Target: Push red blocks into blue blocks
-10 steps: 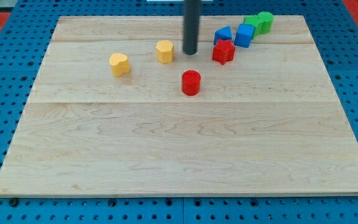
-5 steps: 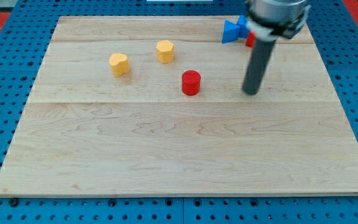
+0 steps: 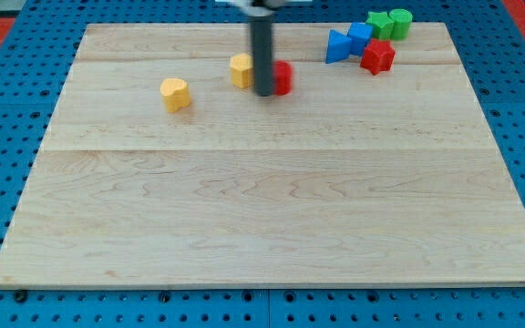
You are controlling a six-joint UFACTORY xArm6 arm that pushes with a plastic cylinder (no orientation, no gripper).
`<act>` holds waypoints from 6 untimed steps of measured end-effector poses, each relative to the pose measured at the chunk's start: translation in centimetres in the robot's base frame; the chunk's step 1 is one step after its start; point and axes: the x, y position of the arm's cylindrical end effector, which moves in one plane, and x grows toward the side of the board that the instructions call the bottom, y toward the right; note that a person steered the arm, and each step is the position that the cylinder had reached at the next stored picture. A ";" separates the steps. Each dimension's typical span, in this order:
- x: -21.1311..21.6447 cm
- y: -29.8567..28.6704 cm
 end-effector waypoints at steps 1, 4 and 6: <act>-1.2 3.0; -3.5 5.6; 2.6 14.9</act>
